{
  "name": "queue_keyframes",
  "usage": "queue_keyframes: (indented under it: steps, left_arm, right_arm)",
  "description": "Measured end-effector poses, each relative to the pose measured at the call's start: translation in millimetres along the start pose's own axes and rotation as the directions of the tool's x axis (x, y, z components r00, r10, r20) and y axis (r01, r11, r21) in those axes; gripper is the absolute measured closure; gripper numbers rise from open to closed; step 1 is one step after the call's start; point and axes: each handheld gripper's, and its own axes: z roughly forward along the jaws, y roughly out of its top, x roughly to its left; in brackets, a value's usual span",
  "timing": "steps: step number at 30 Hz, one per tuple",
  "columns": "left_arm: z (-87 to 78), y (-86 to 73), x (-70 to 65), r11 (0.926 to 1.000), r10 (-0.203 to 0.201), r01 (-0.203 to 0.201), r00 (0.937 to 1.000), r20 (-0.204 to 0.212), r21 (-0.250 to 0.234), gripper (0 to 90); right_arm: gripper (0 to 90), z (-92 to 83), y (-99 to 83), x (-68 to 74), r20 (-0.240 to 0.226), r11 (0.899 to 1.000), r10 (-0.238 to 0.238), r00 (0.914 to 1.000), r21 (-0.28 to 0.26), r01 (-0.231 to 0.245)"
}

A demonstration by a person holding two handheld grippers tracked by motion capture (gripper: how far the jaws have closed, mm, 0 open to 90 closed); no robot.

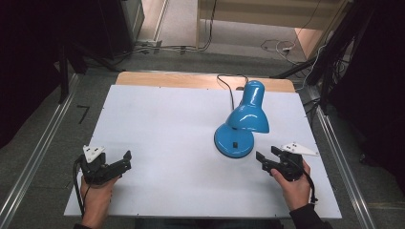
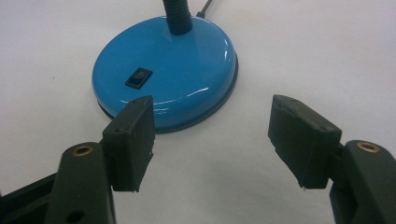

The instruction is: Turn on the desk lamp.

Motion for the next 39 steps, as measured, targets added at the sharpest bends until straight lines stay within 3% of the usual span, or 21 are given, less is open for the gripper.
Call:
queue_keyframes:
  steps: [10,15,26,35,39]
  left_arm:
    - [0.1,0.0,-0.2,1.0000,0.000,0.000,1.0000,0.000,0.000,6.1]
    - [-0.1,0.0,0.0,1.0000,0.001,-0.001,1.0000,0.000,0.000,6.1]
    - [-0.2,0.0,0.0,1.0000,-0.001,0.001,1.0000,0.001,-0.002,6.1]
    - [-0.1,0.0,-0.3,1.0000,-0.001,0.001,1.0000,0.003,-0.002,6.1]
    - [-0.1,0.0,-0.2,1.0000,0.001,-0.001,1.0000,0.002,0.000,6.1]
  right_arm:
    - [44.4,4.5,1.8,5.3,-0.027,1.000,-0.011,0.9996,-0.007,0.011]
    - [50.7,8.1,3.4,8.5,-0.018,1.000,-0.009,0.9998,-0.012,0.009]
    - [52.5,13.0,5.9,15.6,-0.027,1.000,-0.018,0.9995,-0.014,0.018]
    - [75.3,16.0,9.4,20.6,-0.039,0.999,-0.032,0.9987,-0.030,0.031]
    - [87.5,19.1,12.0,23.0,-0.067,0.998,-0.033,0.9972,-0.048,0.030]
